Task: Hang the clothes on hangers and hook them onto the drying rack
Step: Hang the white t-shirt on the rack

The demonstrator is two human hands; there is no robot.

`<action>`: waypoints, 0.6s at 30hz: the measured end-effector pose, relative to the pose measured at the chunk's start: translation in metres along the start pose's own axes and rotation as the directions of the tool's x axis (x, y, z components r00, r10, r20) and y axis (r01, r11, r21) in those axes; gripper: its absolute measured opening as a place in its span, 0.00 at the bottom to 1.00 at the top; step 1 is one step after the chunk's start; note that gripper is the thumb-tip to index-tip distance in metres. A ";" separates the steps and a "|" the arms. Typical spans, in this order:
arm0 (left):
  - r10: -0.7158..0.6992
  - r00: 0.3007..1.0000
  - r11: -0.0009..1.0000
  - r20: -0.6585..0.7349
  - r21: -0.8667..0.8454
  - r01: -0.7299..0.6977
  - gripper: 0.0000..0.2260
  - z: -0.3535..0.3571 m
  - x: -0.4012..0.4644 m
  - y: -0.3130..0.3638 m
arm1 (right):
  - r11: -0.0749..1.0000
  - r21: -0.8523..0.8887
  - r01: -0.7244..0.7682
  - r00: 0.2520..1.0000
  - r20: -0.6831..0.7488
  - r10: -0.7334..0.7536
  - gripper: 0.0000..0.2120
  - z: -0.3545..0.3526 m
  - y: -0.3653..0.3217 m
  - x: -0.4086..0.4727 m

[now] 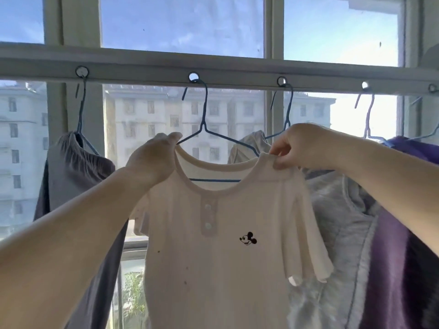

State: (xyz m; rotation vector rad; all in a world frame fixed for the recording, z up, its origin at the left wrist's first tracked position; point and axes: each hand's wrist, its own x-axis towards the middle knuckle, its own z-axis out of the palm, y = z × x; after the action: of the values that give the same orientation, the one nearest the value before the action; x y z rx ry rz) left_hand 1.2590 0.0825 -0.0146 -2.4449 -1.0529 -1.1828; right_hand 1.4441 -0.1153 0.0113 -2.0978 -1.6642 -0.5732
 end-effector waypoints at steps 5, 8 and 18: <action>0.133 0.857 0.989 -0.497 0.122 -0.083 0.17 -0.033 -0.025 0.016 | 0.992 0.069 0.110 0.951 -0.298 -0.085 0.13 0.001 -0.016 -0.010; 0.097 0.782 0.988 -0.615 0.152 -0.002 0.14 -0.048 -0.037 0.012 | 0.971 0.107 0.212 0.920 -0.356 -0.161 0.10 0.007 -0.037 -0.014; -0.566 0.784 0.736 -0.256 -0.586 0.340 0.13 -0.076 -0.067 0.001 | 0.919 0.240 0.313 0.937 -0.237 -0.258 0.08 0.043 -0.093 -0.015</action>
State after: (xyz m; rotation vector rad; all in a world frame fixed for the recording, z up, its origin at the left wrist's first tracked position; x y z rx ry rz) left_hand 1.1872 0.0114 -0.0153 -2.1097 -1.3932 -2.3085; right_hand 1.3532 -0.0846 -0.0275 -1.5587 -1.8274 -0.5822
